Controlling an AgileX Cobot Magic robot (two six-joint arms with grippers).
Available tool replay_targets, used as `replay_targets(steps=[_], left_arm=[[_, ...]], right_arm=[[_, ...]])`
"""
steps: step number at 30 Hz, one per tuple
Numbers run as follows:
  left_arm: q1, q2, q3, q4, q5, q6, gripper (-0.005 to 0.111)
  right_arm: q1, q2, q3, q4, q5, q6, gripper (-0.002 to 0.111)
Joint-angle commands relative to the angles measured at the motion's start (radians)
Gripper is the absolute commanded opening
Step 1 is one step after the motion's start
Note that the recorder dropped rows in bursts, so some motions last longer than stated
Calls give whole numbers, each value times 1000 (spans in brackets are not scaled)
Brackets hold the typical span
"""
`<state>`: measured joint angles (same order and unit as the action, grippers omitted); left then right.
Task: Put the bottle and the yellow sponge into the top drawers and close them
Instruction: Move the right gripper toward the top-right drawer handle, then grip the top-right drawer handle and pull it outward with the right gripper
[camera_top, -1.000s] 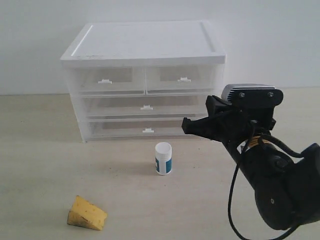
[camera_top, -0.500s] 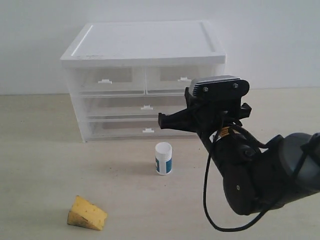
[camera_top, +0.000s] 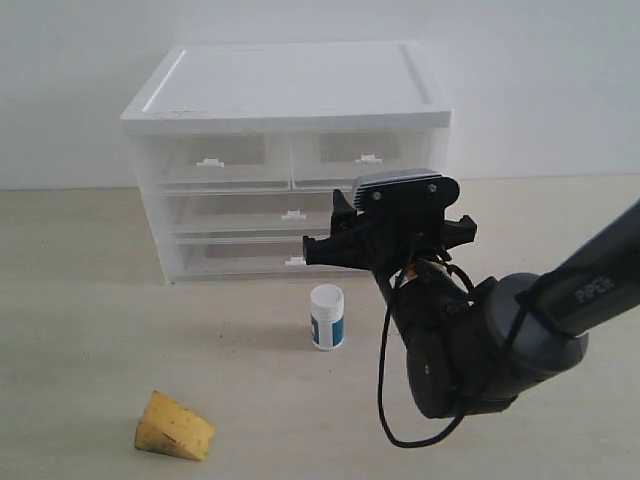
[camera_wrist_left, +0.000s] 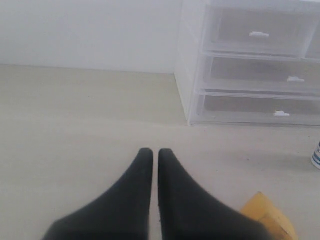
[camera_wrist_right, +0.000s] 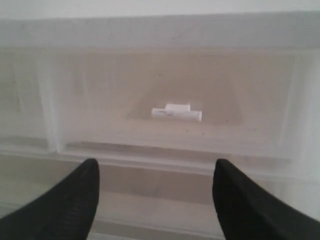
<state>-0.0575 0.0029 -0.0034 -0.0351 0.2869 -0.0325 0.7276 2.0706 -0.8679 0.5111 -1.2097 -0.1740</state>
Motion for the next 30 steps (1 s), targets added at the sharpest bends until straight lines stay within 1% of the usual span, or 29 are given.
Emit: replay_targets(steps=[1,11,16,24,30], left_arm=[[5,-3,3,1,-2,6,4],[5,-3,3,1,-2,6,4],[5,-3,3,1,-2,6,4],[5,-3,3,1,-2,6,4],[5,-3,3,1,-2,6,4]], right_arm=[[1,23,-48,31,-11,-15,61],[-1,25,-97,36,-11,-112,61],[-8,35,-131,84,-11,-147,61],[-53,67,-162,75,-11,-130,61],[-59,67,-171,55,-11,-131,61]])
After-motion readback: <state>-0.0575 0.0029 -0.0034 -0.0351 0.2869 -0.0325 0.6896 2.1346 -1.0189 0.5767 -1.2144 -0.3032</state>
